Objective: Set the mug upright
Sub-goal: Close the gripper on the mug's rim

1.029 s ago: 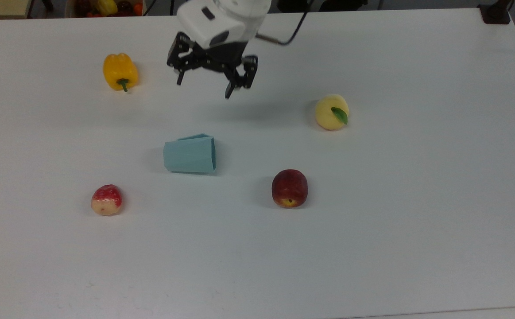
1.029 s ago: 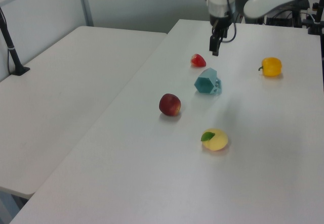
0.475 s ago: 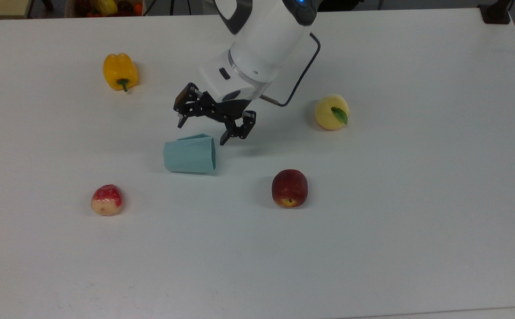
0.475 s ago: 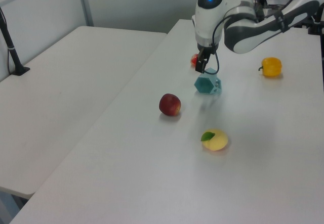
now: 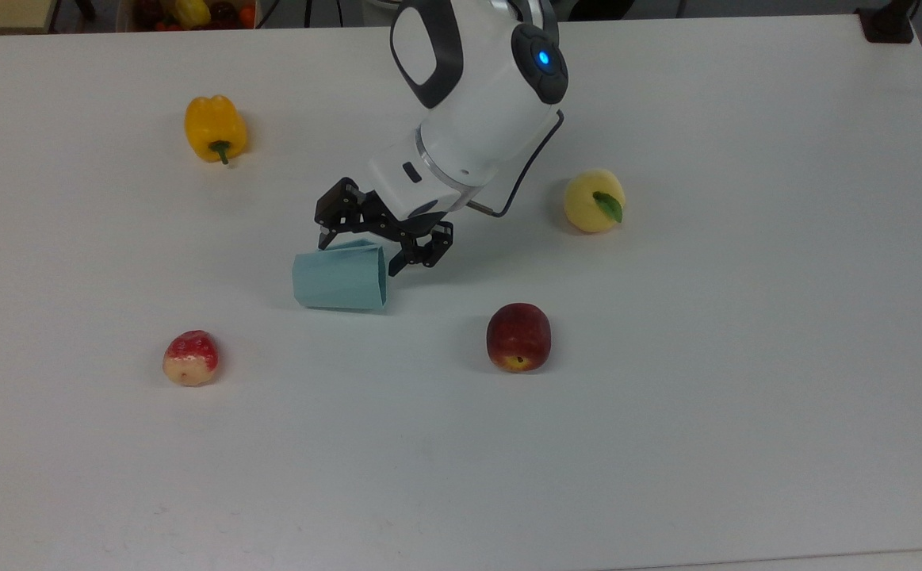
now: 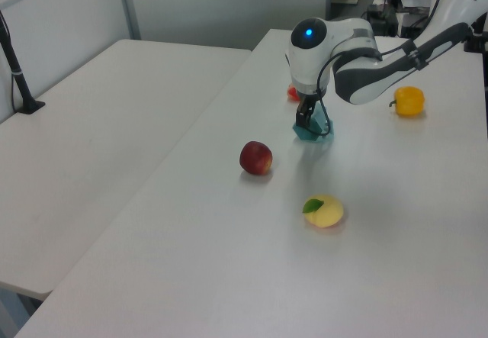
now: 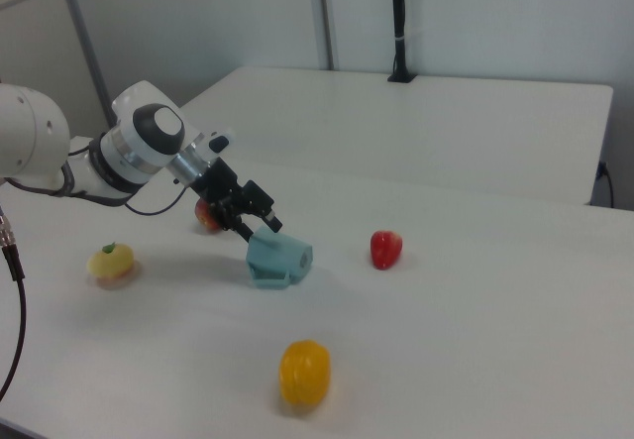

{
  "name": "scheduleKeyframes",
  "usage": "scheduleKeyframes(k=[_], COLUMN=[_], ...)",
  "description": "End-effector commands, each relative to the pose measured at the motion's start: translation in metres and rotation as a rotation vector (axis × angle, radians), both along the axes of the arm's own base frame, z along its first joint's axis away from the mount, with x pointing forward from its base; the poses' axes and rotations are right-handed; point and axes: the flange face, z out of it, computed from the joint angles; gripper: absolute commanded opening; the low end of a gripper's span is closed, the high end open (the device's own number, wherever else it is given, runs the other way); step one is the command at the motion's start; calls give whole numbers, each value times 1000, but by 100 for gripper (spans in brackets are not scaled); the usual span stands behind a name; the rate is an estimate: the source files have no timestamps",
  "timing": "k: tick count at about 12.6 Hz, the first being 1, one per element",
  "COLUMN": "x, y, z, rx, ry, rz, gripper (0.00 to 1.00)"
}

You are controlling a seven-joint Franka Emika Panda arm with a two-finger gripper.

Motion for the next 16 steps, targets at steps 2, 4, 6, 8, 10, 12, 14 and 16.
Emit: scheduleKeyframes(k=[2, 4, 6, 8, 10, 12, 14, 16], x=[-10, -12, -16, -21, -22, -20, -20, -18], y=[-7, -16, -21, -24, -26, -30, -37, -49], z=[-18, -24, -35, -43, -43, -36, -28, -10], rx=[-106, -161, -198, -216, -208, -199, -185, -131], ry=[-7, 5, 25, 42, 43, 35, 29, 49], rz=[52, 67, 89, 101, 91, 81, 64, 51], gripper=[100, 92, 81, 43, 0, 0, 0, 0])
